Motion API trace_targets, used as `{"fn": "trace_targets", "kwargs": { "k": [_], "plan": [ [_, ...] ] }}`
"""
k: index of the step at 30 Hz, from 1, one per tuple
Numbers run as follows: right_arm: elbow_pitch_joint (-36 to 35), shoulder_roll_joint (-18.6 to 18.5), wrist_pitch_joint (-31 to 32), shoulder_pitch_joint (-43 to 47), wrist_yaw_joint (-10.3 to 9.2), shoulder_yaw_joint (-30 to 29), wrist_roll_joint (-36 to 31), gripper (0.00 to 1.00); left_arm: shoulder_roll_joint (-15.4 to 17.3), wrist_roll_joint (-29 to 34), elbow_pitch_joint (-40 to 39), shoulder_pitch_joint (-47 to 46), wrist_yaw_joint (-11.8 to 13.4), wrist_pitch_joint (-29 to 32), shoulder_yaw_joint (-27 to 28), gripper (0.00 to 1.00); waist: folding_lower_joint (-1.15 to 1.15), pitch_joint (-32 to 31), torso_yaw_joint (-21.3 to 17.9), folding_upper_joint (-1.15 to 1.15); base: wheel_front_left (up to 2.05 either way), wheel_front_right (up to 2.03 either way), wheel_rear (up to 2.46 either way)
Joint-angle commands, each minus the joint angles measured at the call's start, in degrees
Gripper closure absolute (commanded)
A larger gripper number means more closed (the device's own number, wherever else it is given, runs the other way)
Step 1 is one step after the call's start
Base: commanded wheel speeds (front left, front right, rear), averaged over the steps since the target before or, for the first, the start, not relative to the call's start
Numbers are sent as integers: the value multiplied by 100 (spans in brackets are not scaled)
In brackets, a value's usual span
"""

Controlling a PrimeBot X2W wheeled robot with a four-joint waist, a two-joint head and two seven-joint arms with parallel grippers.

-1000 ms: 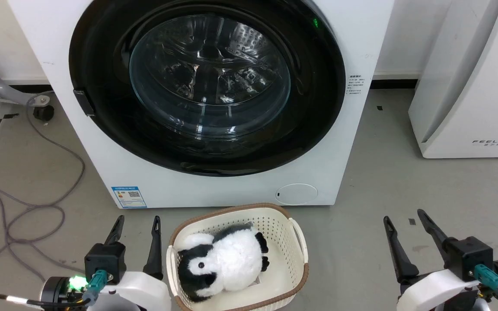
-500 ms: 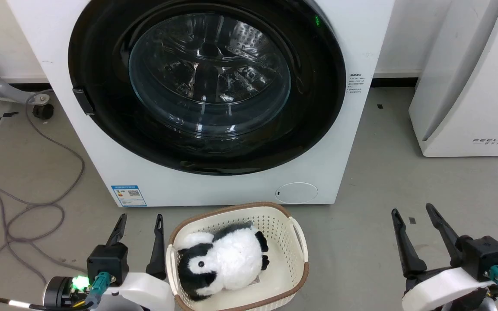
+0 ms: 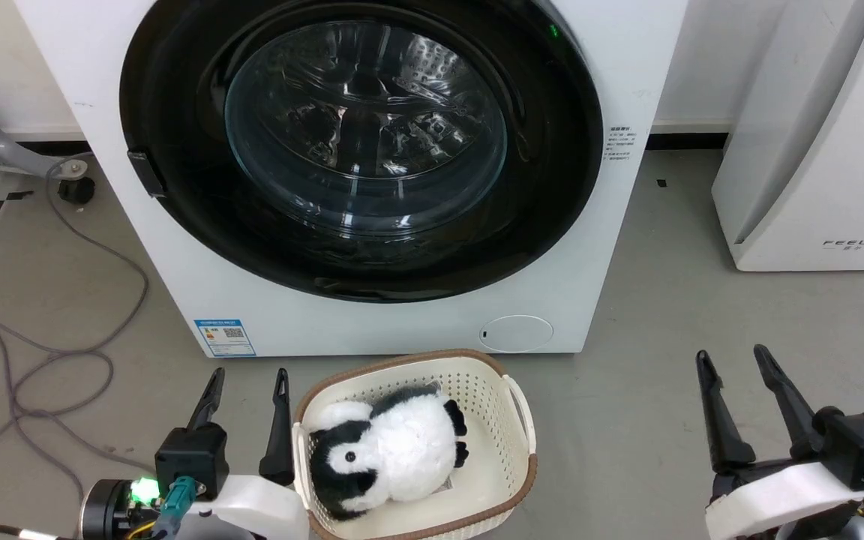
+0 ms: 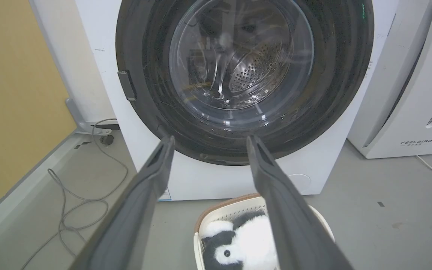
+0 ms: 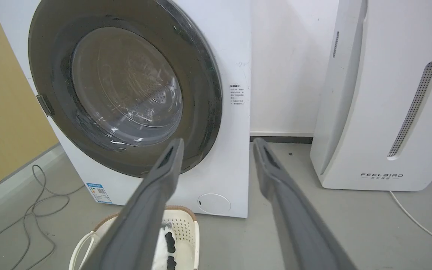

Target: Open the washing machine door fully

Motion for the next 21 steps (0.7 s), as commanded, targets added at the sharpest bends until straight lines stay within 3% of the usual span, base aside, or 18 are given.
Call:
{"fn": "trace_targets", "kwargs": {
  "k": [1, 5, 14, 18, 21],
  "plan": [
    [-59, 2, -75, 1, 1, -32, 72, 100, 1, -39, -1, -97, 35, -79, -18, 0, 0, 1, 5, 0, 0, 0, 0],
    [-88, 2, -122, -10, 1, -47, 310, 100, 1, -52, -2, -107, 68, -127, -48, 0, 0, 9, 14, 0, 0, 0, 0],
    [20, 3, -218, -55, 2, -84, 1651, 100, 1, -74, 4, -126, 128, -223, -100, 0, 0, 18, 33, 0, 0, 0, 0],
    [137, 3, -266, -69, 2, -76, 2647, 100, 1, -87, 10, -133, 157, -271, -130, 0, 0, 17, 48, 0, 0, 0, 0],
    [207, 3, -314, -75, 2, 29, 3772, 100, 1, -97, 11, -138, 186, -319, -155, 0, 0, 19, 60, 0, 0, 0, 0]
  ]
}}
